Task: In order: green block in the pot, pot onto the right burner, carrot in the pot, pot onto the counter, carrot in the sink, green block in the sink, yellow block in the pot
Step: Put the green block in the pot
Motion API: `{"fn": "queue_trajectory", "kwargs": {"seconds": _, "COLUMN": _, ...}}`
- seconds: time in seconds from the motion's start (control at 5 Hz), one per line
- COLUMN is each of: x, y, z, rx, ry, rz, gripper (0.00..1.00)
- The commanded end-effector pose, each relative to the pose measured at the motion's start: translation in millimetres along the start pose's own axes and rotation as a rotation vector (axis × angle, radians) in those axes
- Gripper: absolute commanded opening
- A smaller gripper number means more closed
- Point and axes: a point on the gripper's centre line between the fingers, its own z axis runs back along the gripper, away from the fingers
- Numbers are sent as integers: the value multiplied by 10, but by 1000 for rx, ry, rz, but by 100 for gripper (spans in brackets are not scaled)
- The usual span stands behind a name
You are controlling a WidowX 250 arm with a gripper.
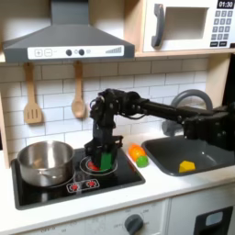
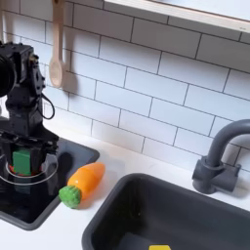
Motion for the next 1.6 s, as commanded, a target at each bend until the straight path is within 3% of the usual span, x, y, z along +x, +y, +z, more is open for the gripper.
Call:
{"fn": "queue_trajectory", "kwargs": {"seconds": 0.0, "x": -117, "y": -4, "z": 303, "rx": -10, "ry": -47, "rz": 38, "gripper": 0}}
{"fn": "queue_trajectory", "kwargs": {"seconds": 0.2, "x": -166, "y": 14, "z": 488, "rx": 19, "ry": -76, "rz": 49, "gripper": 0}}
{"fn": "queue_trajectory", "kwargs": {"seconds": 0.4, "x": -175, "y": 41, "z": 602, "rx": 7, "ry": -105, "rz": 84, "gripper": 0}}
{"fn": "queue_trajectory", "kwargs": {"seconds": 0.6, "x": -200, "y": 104, "z": 747, "rx": 21, "ry": -131, "rz": 95, "gripper": 0}}
{"fn": "queue_trajectory", "kwargs": {"seconds": 0.8, "x": -209, "y": 267, "z": 784, "rx": 30, "ry": -132, "rz": 150, "gripper": 0}}
{"fn": "queue_trajectory", "kwargs": {"seconds": 1.4, "x": -79, "y": 644, "z": 961, "rx": 85, "ry": -198, "rz": 229, "gripper": 0}}
